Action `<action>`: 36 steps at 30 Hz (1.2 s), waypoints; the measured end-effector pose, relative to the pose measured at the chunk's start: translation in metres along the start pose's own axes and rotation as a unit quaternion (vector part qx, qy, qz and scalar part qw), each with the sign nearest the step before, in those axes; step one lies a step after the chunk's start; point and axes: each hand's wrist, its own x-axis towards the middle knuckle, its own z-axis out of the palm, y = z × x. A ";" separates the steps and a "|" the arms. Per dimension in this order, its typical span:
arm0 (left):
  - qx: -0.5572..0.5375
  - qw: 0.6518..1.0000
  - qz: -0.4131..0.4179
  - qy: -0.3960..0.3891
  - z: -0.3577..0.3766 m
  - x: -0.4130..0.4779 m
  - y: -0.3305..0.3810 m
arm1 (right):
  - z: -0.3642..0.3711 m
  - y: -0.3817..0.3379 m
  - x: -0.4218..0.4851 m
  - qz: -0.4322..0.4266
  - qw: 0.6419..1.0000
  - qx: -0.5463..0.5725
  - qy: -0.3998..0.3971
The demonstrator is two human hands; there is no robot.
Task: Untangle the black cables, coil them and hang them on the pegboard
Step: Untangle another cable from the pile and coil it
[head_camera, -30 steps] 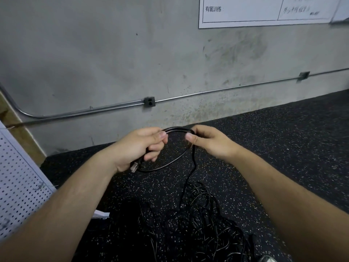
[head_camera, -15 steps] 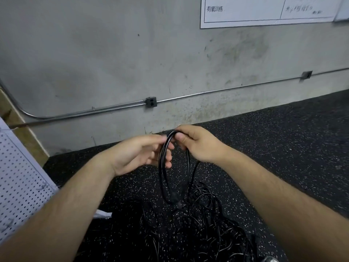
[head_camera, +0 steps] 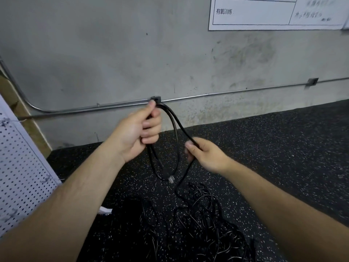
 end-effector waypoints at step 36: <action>0.191 0.981 -0.015 0.035 0.026 0.002 -0.035 | -0.013 -0.085 -0.023 -0.141 0.976 -0.091 0.141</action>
